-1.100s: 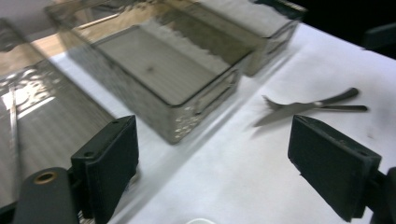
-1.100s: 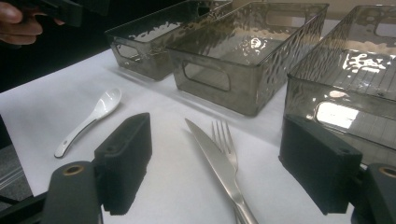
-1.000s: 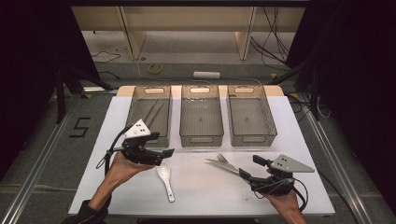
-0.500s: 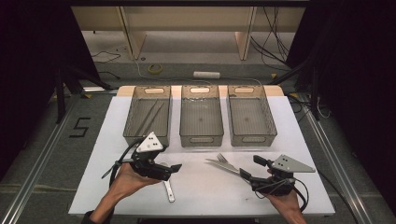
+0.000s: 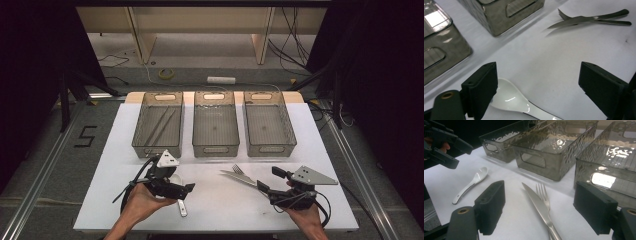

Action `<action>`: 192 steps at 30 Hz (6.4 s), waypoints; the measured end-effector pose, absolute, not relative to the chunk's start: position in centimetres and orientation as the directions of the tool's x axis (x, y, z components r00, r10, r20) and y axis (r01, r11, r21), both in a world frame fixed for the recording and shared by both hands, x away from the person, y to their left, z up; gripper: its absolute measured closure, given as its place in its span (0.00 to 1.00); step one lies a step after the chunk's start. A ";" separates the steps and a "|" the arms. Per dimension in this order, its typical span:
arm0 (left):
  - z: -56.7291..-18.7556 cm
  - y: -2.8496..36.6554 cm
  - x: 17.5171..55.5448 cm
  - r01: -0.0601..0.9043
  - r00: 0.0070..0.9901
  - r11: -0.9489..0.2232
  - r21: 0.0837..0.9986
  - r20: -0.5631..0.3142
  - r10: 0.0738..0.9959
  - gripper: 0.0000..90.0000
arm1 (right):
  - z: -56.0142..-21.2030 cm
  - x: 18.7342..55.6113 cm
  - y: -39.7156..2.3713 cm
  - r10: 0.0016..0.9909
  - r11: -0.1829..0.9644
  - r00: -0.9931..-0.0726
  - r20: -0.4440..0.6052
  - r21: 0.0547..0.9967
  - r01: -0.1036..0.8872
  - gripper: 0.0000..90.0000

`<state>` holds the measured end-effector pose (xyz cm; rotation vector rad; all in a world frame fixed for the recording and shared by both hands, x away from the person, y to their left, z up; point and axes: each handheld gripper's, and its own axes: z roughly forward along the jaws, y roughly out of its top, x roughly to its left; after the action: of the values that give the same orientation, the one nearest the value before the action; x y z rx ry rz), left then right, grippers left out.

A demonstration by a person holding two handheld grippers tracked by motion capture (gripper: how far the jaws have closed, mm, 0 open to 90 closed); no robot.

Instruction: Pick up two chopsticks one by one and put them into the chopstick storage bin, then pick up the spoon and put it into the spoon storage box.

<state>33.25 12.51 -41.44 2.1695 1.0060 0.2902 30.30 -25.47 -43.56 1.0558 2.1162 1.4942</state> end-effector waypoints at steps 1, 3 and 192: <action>-41.5 12.6 33.2 0.581 0.662 -0.431 0.690 -0.093 0.744 0.17 | -43.6 30.3 -25.5 0.735 0.170 -0.665 0.135 0.912 0.374 0.29; -41.6 12.7 33.1 0.592 0.645 -0.419 0.689 -0.093 0.759 0.17 | -43.5 30.2 -25.4 0.736 0.171 -0.663 0.134 0.912 0.374 0.29; -36.7 11.3 46.5 0.526 0.597 -0.211 0.824 -0.181 0.781 0.91 | -43.8 30.3 -25.1 0.733 0.203 -0.670 0.117 0.903 0.380 0.29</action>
<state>46.49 11.34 -36.70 1.8838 1.0498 0.3410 30.26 -25.06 -43.78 1.0441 2.1455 1.4563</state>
